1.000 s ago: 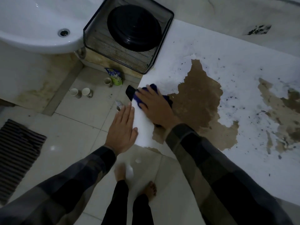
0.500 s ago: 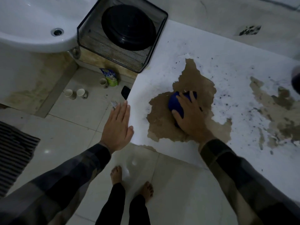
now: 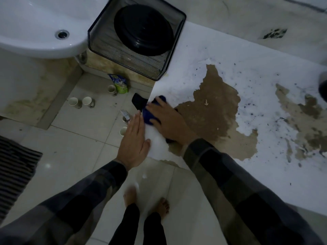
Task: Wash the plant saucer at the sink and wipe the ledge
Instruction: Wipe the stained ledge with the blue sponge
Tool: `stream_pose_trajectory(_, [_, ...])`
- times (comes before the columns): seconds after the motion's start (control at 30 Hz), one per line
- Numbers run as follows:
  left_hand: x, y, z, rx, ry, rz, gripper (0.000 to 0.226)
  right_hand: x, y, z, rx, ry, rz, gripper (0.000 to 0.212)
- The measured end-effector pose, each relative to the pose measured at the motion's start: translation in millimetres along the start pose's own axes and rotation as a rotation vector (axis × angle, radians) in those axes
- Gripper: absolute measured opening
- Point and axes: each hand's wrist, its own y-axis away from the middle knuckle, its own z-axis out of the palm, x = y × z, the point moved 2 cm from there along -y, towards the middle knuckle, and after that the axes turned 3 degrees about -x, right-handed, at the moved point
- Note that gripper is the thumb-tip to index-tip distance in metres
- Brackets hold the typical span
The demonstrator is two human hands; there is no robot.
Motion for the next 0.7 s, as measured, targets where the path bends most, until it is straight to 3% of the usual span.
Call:
stream_pose_trajectory(0.2, [2.4,0.9,-3.0,-0.037,-0.186,0.004,0.076,55.9,-35.7,-42.8,0.206,-0.07,0.459,0.04])
stream_pose_trajectory(0.33, [2.6,-17.8,-15.9,-0.057,-0.197,-0.017,0.08,82.4,12.3,-52.8,0.201,0.011,0.622,0.04])
stream_pose_trajectory(0.5, [4.4,-88.5,-36.5,-0.053,-0.273,-0.004,0.077,56.6,58.4,-39.5,0.224,-0.037,0.631,0.044])
stream_pose_trajectory(0.7, [9.5,-99.3,-16.2,-0.091,-0.259,0.153,0.075,21.1,70.6,-9.1,0.125,-0.01,0.343,0.047])
